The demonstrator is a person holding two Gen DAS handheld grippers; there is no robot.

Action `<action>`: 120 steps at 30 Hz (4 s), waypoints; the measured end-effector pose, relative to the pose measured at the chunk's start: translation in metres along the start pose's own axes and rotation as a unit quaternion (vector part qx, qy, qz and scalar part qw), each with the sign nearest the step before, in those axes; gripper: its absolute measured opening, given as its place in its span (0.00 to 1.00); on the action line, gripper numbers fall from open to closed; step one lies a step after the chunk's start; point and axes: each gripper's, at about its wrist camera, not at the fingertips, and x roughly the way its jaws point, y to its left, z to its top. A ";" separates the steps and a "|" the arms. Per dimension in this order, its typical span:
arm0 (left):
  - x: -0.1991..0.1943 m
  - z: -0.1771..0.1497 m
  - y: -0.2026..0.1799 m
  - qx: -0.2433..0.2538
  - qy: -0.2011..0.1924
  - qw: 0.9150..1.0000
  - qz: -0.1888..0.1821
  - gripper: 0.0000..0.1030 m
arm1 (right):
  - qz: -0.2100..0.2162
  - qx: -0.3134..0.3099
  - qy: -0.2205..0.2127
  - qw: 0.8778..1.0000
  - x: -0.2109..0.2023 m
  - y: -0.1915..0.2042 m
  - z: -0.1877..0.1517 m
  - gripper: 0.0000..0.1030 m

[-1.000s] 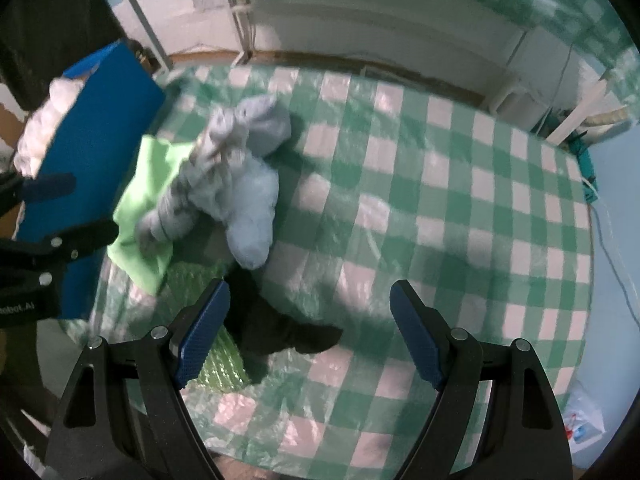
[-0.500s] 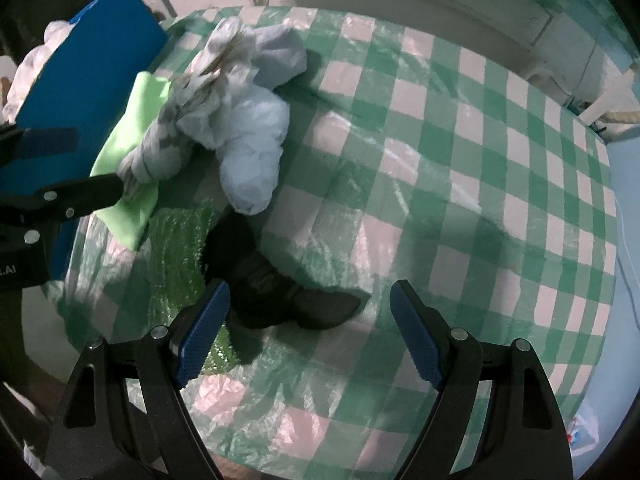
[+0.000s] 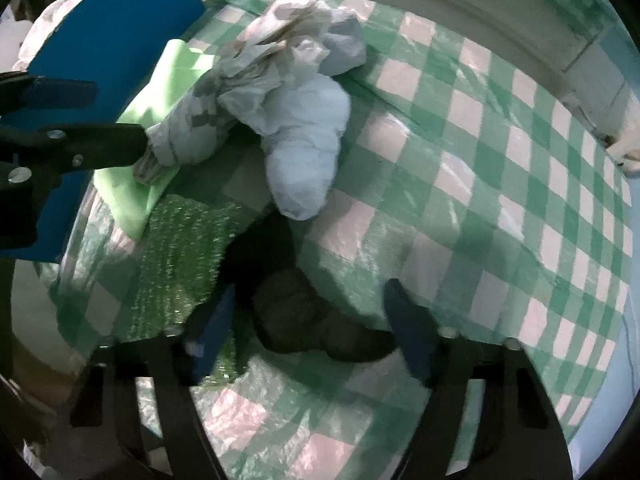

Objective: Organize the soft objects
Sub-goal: 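Grasp the black fuzzy item with the right gripper while the left gripper approaches the plastic bundle, then grasp and lift the white plastic-wrapped bundle with the left gripper, then carry the plastic bundle and black fuzzy item with both grippers toward the box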

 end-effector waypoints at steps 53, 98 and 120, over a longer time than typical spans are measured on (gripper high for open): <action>-0.026 0.017 -0.018 0.015 -0.037 0.999 -0.033 0.30 | -0.002 0.155 -0.089 0.984 -0.105 -0.081 -0.026 0.28; -0.127 -0.038 0.073 -0.047 -0.132 0.990 -0.019 0.30 | 0.026 0.056 -0.178 0.982 -0.171 0.026 0.046 0.28; -0.126 -0.058 0.135 -0.106 -0.129 0.986 -0.006 0.30 | 0.051 -0.001 -0.175 0.983 -0.166 0.090 0.084 0.28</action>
